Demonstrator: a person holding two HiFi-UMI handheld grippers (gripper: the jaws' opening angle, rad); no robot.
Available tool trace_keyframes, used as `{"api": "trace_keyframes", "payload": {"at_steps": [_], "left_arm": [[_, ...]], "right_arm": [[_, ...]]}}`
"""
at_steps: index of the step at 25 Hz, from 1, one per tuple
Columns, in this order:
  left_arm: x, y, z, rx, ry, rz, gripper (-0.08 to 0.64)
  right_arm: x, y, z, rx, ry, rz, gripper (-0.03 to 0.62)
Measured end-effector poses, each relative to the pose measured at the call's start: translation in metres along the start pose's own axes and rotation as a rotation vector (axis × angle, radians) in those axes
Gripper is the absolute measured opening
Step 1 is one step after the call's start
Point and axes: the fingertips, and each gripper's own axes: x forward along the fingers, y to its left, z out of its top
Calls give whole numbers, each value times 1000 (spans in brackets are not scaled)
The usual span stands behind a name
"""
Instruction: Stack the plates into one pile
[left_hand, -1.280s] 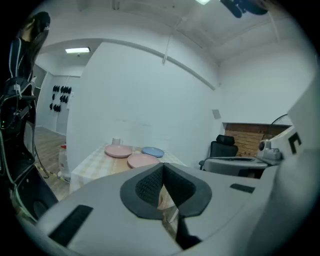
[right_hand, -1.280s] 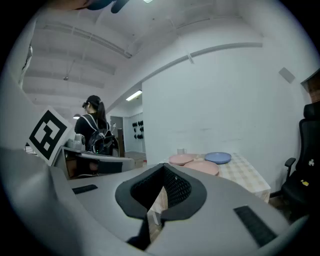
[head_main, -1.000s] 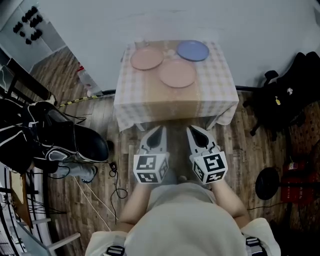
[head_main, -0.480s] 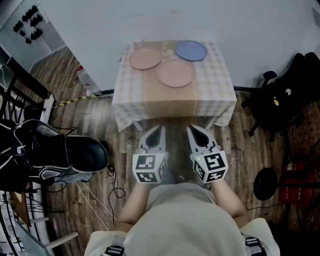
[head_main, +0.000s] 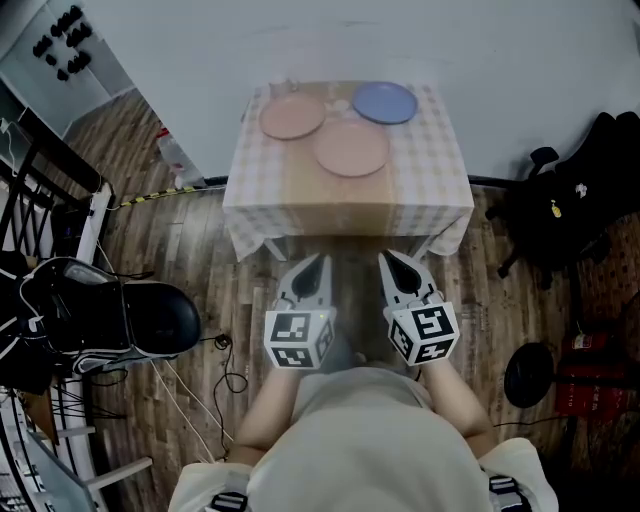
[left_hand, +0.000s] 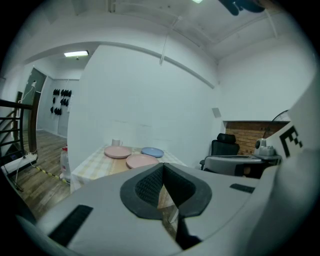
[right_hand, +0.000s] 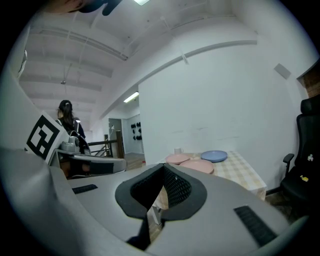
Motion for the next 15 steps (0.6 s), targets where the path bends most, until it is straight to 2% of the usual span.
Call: {"api": "trace_keyframes", "payload": {"at_steps": [9,15], "left_arm": [[25,14,2,-2,17,20,2],[62,33,9,-1,19,17,2]], "right_arm": [[25,-15,2,22,3,21,0],[60,-30,6,26,4,33,0]]}}
